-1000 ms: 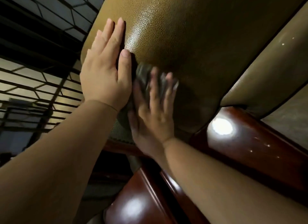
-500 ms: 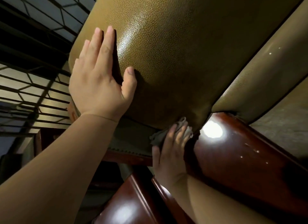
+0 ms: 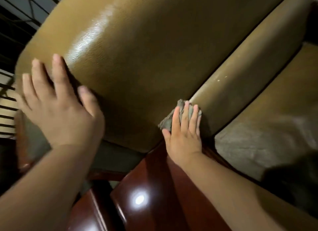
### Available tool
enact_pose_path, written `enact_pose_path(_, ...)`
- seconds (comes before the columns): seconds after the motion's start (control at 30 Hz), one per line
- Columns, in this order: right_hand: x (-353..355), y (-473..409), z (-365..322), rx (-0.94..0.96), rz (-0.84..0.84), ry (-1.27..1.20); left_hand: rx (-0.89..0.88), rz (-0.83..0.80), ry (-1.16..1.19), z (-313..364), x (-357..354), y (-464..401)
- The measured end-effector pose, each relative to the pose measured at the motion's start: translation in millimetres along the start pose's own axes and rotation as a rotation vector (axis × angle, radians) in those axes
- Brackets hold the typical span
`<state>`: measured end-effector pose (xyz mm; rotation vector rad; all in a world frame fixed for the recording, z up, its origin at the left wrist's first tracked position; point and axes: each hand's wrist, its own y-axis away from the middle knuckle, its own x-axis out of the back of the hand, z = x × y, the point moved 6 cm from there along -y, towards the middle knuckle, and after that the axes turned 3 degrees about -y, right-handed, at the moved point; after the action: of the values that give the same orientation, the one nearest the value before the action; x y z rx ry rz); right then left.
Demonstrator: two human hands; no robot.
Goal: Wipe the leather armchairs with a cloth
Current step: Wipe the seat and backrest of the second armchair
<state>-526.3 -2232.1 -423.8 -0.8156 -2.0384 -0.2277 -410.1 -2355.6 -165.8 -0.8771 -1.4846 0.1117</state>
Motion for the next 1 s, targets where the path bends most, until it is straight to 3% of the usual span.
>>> enact_pose_path(0.03,15.8,-24.5,22.5,-0.029,0.04,0.018,0.003,-0.03,-0.036,25.1,-3.5,18.5)
enact_pose_path(0.1,53.7,-84.3,78.7,-0.172,0.11,0.055,-0.174,-0.153,-0.098,84.2,-27.8,48.2)
enact_pose_path(0.2,87.5,-138.1,137.6,-0.25,0.087,0.052,-0.367,-0.277,-0.168,144.0,-82.3,76.9)
enact_pose_path(0.27,82.9,-120.0,132.1,-0.158,0.091,0.08,-0.385,-0.339,-0.195,171.6,-114.4,87.7)
enact_pose_path(0.33,60.7,-75.7,110.7,0.062,0.016,0.07,-0.445,-0.369,-0.22,194.9,-134.8,95.5)
enact_pose_path(0.43,43.9,-39.9,113.4,0.436,-0.11,0.122,-0.548,-0.332,-0.272,207.6,-145.2,96.9)
enact_pose_path(0.47,50.6,-57.0,128.4,0.464,-0.076,0.154,-0.567,-0.303,-0.273,207.3,-146.2,96.4)
enact_pose_path(0.5,63.5,-83.9,147.3,0.403,0.006,0.171,-0.588,-0.267,-0.262,206.9,-147.1,96.3)
enact_pose_path(0.6,115.2,-183.0,222.5,-0.071,0.158,0.06,-0.73,-0.132,-0.302,209.2,-157.7,99.8)
enact_pose_path(0.67,131.8,-210.0,242.2,-0.199,0.205,-0.038,-0.828,-0.074,-0.301,214.1,-169.2,103.5)
enact_pose_path(0.73,113.9,-189.0,222.4,-0.059,0.19,-0.016,-0.852,-0.023,-0.288,215.2,-176.4,104.7)
enact_pose_path(0.8,83.3,-135.4,190.0,0.172,0.08,-0.028,-0.848,0.004,-0.273,214.4,-180.2,105.6)
enact_pose_path(0.87,69.1,-101.8,184.6,0.286,-0.003,-0.032,-0.835,0.001,-0.279,213.9,-181.0,107.0)
enact_pose_path(0.97,88.7,-140.0,205.1,0.404,0.033,0.06,-0.815,-0.007,-0.294,215.1,-179.4,109.2)
enact_pose_path(1.0,99.2,-160.8,216.9,0.357,0.067,0.084,-0.82,-0.012,-0.297,216.6,-179.5,109.8)
